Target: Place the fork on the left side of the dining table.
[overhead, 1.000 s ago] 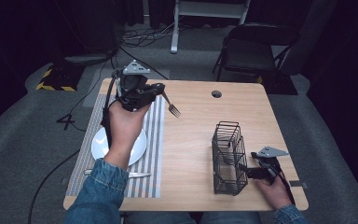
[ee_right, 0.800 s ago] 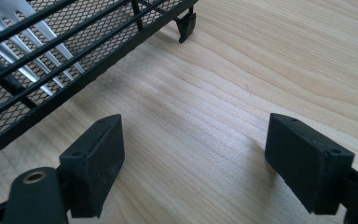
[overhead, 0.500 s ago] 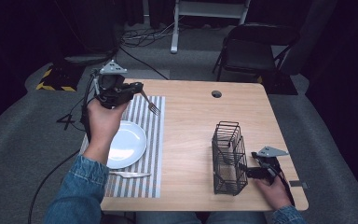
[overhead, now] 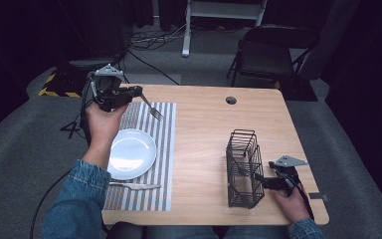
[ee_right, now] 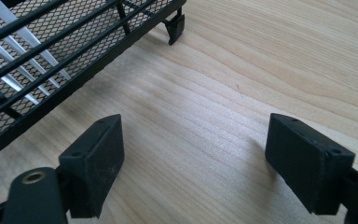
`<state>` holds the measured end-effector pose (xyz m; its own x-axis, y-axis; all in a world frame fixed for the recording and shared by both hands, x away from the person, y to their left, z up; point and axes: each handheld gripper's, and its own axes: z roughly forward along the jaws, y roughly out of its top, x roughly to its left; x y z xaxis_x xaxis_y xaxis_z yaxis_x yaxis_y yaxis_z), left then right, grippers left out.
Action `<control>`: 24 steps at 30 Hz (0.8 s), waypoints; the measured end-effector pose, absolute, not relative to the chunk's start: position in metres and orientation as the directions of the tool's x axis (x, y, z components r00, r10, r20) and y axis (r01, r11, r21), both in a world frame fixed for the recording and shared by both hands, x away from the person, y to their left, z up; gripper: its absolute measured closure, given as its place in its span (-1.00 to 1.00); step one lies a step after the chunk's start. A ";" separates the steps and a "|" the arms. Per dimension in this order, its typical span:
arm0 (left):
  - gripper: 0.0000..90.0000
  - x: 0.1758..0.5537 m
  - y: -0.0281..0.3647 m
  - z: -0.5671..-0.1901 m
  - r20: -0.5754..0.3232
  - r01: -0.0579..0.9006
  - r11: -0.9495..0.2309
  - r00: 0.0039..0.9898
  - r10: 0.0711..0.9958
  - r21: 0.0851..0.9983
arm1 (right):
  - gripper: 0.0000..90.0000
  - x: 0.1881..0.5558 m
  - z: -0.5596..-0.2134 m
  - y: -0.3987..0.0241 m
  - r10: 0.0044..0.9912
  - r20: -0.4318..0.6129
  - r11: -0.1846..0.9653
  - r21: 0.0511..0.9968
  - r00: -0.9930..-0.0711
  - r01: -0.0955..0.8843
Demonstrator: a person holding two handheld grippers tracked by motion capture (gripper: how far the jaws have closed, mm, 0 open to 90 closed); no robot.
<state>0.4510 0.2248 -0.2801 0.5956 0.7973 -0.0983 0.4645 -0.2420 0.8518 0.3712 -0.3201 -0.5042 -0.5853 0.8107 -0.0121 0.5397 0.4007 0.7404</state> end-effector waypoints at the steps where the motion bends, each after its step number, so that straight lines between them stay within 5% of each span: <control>1: 0.90 0.455 0.227 -0.284 -0.108 0.473 -0.234 0.590 0.800 0.850 | -0.56 0.371 -0.504 -0.320 0.811 -0.012 0.401 0.740 -0.585 0.540; 24: 0.90 0.501 0.261 -0.344 -0.211 0.618 -0.154 0.476 0.854 0.771 | -0.58 0.372 -0.504 -0.320 0.819 -0.012 0.393 0.740 -0.574 0.546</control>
<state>0.5013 0.2612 -0.3443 0.4764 0.8536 -0.2105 0.6176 -0.1545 0.7712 0.3716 -0.3196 -0.5042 -0.5740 0.8188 -0.0119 0.5458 0.3934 0.7399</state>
